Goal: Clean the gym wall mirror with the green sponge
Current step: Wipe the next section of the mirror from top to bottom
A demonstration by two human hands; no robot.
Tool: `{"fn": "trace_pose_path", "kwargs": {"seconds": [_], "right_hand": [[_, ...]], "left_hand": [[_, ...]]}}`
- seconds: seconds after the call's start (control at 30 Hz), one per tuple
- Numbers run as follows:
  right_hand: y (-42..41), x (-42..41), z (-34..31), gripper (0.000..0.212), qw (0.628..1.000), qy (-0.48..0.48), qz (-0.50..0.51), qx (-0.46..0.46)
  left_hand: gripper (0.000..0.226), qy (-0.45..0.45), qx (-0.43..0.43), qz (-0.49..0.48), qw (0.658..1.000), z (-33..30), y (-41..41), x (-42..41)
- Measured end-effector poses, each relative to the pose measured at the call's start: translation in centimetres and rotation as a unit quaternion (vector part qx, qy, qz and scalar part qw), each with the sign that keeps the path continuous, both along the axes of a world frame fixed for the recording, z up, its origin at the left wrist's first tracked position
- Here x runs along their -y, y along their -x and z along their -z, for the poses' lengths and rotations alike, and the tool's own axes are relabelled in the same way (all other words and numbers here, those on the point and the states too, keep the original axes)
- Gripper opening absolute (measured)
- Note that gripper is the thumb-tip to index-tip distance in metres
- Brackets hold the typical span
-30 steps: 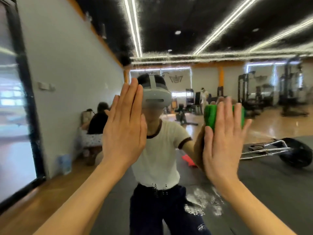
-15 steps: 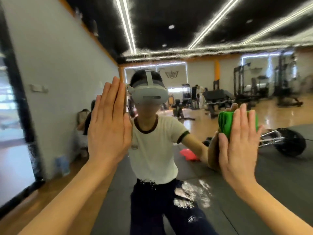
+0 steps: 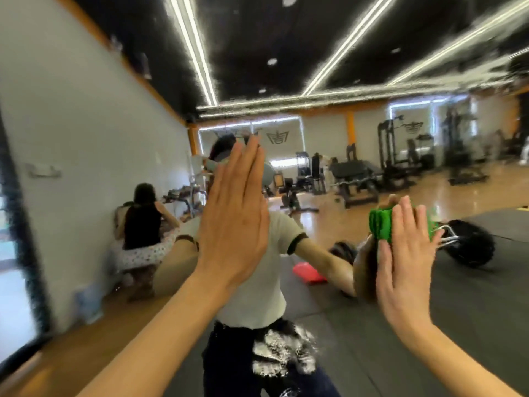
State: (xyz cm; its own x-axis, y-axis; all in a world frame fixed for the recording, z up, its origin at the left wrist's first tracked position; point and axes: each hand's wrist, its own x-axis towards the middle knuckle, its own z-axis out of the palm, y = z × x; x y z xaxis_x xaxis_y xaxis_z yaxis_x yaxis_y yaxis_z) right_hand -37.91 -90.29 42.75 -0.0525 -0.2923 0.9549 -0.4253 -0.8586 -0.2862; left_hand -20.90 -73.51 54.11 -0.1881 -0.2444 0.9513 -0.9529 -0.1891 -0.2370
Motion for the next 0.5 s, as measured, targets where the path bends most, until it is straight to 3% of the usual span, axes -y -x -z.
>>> {"fn": "trace_pose_path", "kwargs": {"seconds": [0.07, 0.13, 0.2, 0.27, 0.33, 0.4, 0.5], "right_hand": [[-4.0, -3.2, -1.2, 0.057, 0.999, 0.032, -0.002, -0.009], [-6.9, -5.6, -2.6, 0.059, 0.985, 0.140, 0.008, -0.100], [-6.3, -4.5, -3.6, 0.058, 0.950, 0.246, 0.015, -0.192], [-3.1, -1.1, -3.9, 0.061, 0.933, 0.278, 0.032, -0.228], [1.0, 2.6, -2.9, 0.058, 0.967, 0.187, 0.016, -0.170], [3.8, 4.2, -2.0, 0.055, 0.997, 0.055, -0.003, -0.050], [0.4, 0.7, -3.2, 0.055, 0.997, -0.029, -0.002, 0.069]], "left_hand": [[0.069, -0.001, 0.003, -0.026, 1.000, 0.3, -0.4, 0.6], [0.066, 0.001, 0.018, -0.053, 0.998, 0.4, -0.6, 1.0], [0.062, 0.007, 0.028, -0.067, 0.997, 0.4, -0.7, 1.2], [0.060, 0.011, 0.029, -0.071, 0.997, 0.4, -0.7, 1.2], [0.059, 0.012, 0.028, -0.073, 0.997, 0.5, -0.7, 1.3], [0.059, 0.014, 0.028, -0.076, 0.997, 0.5, -0.7, 1.3], [0.059, 0.011, 0.028, -0.082, 0.996, 0.4, -0.6, 1.1]]}}
